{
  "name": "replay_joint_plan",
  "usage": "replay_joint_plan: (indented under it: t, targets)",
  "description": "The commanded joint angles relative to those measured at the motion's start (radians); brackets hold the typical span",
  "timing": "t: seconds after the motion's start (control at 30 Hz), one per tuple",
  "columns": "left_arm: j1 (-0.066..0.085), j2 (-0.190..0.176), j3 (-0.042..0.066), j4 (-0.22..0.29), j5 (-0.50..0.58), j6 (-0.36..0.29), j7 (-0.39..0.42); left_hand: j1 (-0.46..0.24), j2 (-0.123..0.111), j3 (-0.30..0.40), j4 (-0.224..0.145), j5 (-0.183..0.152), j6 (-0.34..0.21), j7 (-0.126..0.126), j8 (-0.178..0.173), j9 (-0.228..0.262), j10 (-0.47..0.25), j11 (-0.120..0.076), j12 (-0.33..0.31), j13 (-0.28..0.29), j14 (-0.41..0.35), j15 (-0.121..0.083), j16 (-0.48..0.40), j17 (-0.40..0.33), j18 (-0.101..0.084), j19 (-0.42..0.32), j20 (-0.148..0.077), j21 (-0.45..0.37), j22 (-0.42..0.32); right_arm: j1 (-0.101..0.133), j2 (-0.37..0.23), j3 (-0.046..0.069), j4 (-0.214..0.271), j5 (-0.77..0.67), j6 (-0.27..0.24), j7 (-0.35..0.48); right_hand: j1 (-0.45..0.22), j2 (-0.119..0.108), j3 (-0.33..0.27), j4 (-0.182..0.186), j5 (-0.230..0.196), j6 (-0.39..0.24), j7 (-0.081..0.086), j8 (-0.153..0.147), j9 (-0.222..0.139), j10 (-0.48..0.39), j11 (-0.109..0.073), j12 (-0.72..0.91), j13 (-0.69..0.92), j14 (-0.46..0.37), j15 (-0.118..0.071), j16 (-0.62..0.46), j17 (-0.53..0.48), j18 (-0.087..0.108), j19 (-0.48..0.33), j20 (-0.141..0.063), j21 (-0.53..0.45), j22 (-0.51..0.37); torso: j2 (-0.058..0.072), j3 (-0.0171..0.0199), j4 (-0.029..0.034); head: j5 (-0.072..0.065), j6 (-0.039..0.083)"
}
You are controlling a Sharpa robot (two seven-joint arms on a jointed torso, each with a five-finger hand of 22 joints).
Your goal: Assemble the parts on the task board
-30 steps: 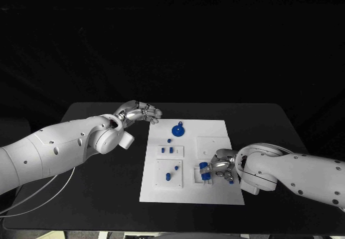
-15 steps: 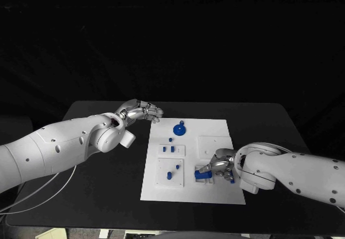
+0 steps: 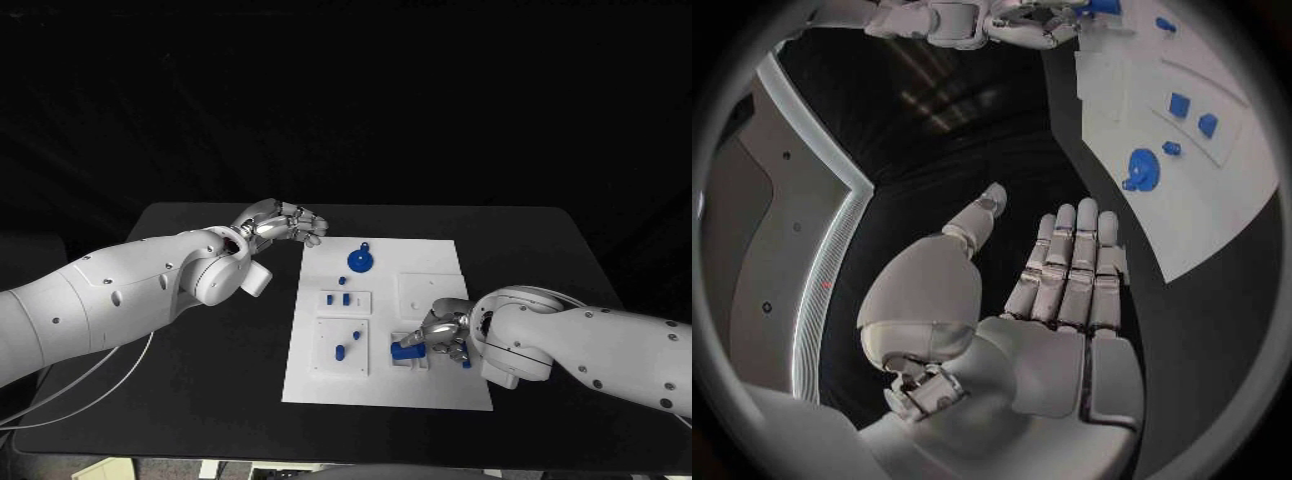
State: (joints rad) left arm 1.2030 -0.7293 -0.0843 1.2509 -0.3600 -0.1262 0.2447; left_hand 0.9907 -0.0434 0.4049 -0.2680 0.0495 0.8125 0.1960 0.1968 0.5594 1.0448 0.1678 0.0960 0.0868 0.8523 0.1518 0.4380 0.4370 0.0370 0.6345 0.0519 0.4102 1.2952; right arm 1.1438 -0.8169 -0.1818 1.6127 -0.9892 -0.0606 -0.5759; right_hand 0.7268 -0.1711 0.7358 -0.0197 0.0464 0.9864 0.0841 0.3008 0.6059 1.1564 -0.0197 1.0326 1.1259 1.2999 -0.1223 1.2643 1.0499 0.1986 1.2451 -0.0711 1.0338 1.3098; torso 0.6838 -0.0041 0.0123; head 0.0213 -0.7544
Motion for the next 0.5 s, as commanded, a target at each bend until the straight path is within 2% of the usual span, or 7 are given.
replay_joint_plan:
  t: [0.03, 0.17, 0.5]
  targets:
    - [0.0, 0.001, 0.001, 0.003, 0.006, 0.01, 0.011, -0.006, 0.001, 0.003, 0.003, 0.002, -0.006, -0.001, 0.003, -0.002, 0.002, 0.005, 0.005, -0.001, 0.008, 0.0, -0.005, 0.001, 0.021, 0.008, -0.001, -0.003, 0.001, -0.001, 0.001, 0.0, 0.004, -0.02, 0.018, 0.004, -0.007, -0.007, 0.007, -0.004, 0.002, 0.014, 0.007, -0.003, -0.001, 0.004, -0.001, 0.002, -0.002, 0.001, -0.004, -0.007, 0.002, 0.063, -0.004, 0.001, 0.006, 0.011, 0.0, 0.0, -0.0005, 0.0, 0.0]
    - [0.0, 0.001, 0.001, 0.003, 0.006, 0.011, 0.011, -0.005, 0.001, 0.003, 0.003, 0.002, -0.006, -0.001, 0.003, -0.002, 0.002, 0.005, 0.006, -0.001, 0.008, 0.0, -0.005, 0.001, 0.021, 0.008, -0.001, -0.004, 0.001, -0.002, -0.001, 0.0, 0.005, -0.055, 0.001, 0.005, -0.007, -0.01, 0.008, -0.006, 0.002, 0.014, 0.007, -0.004, -0.001, 0.004, -0.001, 0.001, -0.002, 0.002, -0.004, -0.007, 0.002, 0.063, -0.004, 0.001, 0.006, 0.011, 0.0, -0.0005, -0.0004, 0.001, 0.0]
    - [0.0, 0.0, 0.001, 0.004, 0.006, 0.009, 0.011, -0.005, 0.001, 0.004, 0.003, 0.002, -0.006, -0.001, 0.004, -0.002, 0.002, 0.005, 0.006, -0.002, 0.008, 0.0, -0.006, 0.002, 0.021, 0.008, -0.001, -0.004, 0.002, -0.008, 0.005, -0.001, 0.008, -0.119, 0.046, 0.001, -0.005, -0.025, 0.014, -0.013, 0.002, 0.01, 0.009, -0.009, -0.002, 0.001, 0.001, -0.001, -0.003, 0.001, -0.003, -0.011, 0.002, 0.063, -0.006, 0.001, 0.005, 0.01, 0.0, -0.0007, -0.0002, 0.0, -0.001]
